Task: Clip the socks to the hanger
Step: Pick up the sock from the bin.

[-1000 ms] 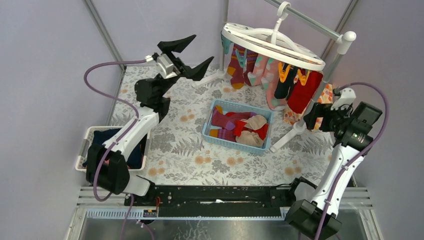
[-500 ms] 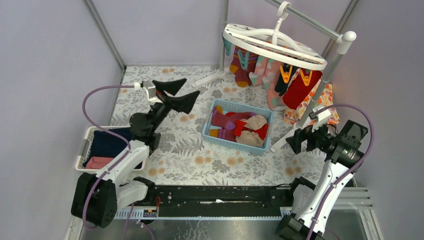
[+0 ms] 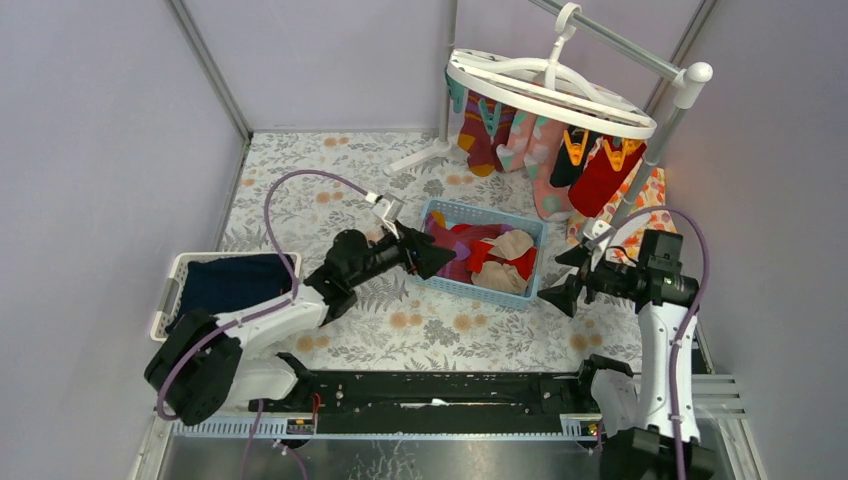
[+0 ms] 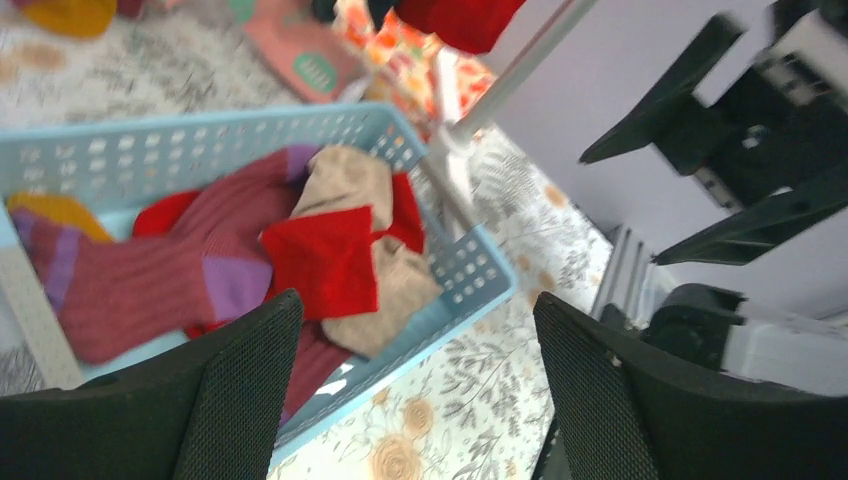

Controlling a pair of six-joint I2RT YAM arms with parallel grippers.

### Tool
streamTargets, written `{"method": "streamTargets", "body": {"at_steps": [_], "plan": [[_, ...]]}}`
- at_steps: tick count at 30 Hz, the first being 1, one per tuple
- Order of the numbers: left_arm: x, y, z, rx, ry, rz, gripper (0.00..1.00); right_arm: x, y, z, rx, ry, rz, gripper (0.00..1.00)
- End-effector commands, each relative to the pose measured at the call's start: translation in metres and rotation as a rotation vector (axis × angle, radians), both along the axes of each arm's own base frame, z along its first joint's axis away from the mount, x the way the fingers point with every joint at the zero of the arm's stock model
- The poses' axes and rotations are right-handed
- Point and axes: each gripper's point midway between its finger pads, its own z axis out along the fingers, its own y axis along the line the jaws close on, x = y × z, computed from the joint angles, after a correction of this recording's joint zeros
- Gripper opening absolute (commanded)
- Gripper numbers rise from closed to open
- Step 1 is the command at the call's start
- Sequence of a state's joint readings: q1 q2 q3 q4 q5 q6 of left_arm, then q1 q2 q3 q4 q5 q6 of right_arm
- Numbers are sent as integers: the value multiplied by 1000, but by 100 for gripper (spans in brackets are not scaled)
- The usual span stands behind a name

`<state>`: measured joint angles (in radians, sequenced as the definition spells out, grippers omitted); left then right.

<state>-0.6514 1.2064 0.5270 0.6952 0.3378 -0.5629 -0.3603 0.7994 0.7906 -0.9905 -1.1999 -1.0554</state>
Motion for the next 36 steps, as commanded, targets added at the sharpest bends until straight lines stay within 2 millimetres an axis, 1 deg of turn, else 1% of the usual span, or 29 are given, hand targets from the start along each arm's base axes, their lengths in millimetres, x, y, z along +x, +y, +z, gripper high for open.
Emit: {"method": "streamTargets", "body": {"at_steps": [1, 3, 6, 9, 11, 13, 14, 15, 17, 19, 23, 25, 26, 28, 29, 31, 33, 36], "plan": [[18, 1, -42, 104, 81, 108, 88, 28, 5, -5, -67, 18, -26, 100], [18, -11, -48, 87, 105, 88, 87, 34, 10, -9, -68, 38, -16, 100], [24, -30, -64, 140, 160, 80, 86, 36, 14, -10, -88, 47, 8, 100], [33, -45, -83, 265, 150, 113, 85, 35, 8, -16, -128, 57, -17, 100], [35, -54, -92, 344, 139, 127, 83, 36, 1, -20, -169, 67, -55, 100], [36, -62, -96, 403, 113, 146, 80, 37, -7, -25, -202, 81, -98, 100], [36, -66, -101, 437, 103, 162, 76, 38, -9, -26, -214, 86, -114, 100], [35, -73, -101, 457, 92, 175, 73, 38, -11, -27, -217, 91, -123, 100], [35, -80, -112, 528, 80, 195, 67, 39, -11, -26, -214, 93, -127, 100], [39, -83, -125, 587, 73, 216, 62, 38, -10, -26, -209, 98, -125, 100], [49, -87, -145, 654, 59, 231, 53, 37, -9, -26, -204, 101, -122, 100], [53, -90, -150, 676, 50, 226, 45, 36, -8, -26, -200, 102, -119, 100], [54, -90, -152, 687, 47, 228, 40, 36, -8, -26, -199, 103, -118, 100], [56, -90, -150, 694, 32, 234, 26, 35, -7, -25, -194, 101, -115, 100], [57, -89, -145, 692, 18, 240, 20, 35, -6, -24, -191, 101, -112, 100], [59, -87, -129, 682, -26, 249, 9, 33, -5, -23, -184, 101, -104, 100], [58, -87, -112, 672, -75, 235, 0, 32, -3, -22, -179, 96, -94, 100], [52, -90, -76, 638, -148, 190, 0, 30, 0, -18, -171, 82, -70, 100]]}}
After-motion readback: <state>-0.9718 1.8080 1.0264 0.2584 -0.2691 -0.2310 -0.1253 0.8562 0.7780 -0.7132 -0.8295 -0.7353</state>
